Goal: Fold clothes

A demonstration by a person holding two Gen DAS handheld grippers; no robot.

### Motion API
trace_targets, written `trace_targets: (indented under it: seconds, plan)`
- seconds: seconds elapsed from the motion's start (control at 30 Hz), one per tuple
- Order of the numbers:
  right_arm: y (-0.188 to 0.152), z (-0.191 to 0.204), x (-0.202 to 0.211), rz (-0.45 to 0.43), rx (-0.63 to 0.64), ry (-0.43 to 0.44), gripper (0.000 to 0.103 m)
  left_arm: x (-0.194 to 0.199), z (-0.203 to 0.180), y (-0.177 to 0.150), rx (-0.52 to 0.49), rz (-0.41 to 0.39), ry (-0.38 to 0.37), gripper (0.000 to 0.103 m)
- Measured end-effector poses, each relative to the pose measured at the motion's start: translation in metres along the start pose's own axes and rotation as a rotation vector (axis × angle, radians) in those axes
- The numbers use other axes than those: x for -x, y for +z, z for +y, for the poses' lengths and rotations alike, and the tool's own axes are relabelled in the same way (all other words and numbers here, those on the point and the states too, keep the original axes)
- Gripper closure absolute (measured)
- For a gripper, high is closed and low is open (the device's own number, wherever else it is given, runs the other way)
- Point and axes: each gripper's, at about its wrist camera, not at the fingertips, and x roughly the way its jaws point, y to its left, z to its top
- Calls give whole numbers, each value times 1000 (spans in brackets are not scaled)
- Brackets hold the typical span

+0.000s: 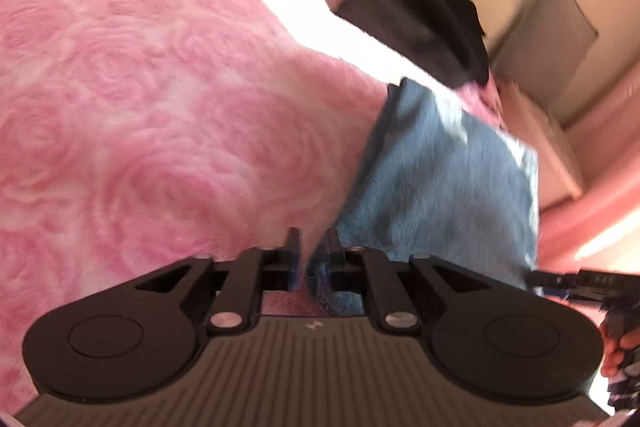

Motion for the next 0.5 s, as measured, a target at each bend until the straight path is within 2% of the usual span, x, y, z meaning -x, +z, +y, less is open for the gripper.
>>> trace_targets:
  seconds: [0.03, 0.07, 0.1, 0.13, 0.17, 0.2, 0.23, 0.27, 0.37, 0.43, 0.5]
  plan:
    - [1, 0, 4, -13, -1, -2, 64, 4, 2, 2, 13, -2, -3, 95]
    - [4, 1, 8, -36, 0, -2, 63, 6, 3, 4, 21, 2, -25, 90]
    - [6, 2, 12, -59, 1, -2, 63, 5, 4, 5, 26, 16, -55, 83]
    - [8, 2, 14, -74, 1, -4, 63, -1, 3, 4, 29, 38, -79, 67]
    - [10, 2, 13, -68, -4, -13, 61, -6, 2, 4, 32, 59, -104, 64]
    - [11, 1, 11, -62, -9, -22, 61, -12, 1, 4, 35, 81, -128, 67]
    - [12, 1, 9, -56, -13, -30, 61, -16, 0, 4, 32, 90, -138, 95]
    - [14, 1, 7, -49, -18, -39, 61, -18, -2, 4, 16, 74, -121, 102]
    - [17, -1, 3, -37, -32, -60, 61, -12, -8, 5, 5, 10, -113, 102]
    - [21, -5, 14, -68, -27, -55, 61, -6, -10, 12, 19, -39, -96, 103]
    - [28, -7, 19, -80, -15, -51, 61, -6, -10, 25, 56, -53, -134, 101]
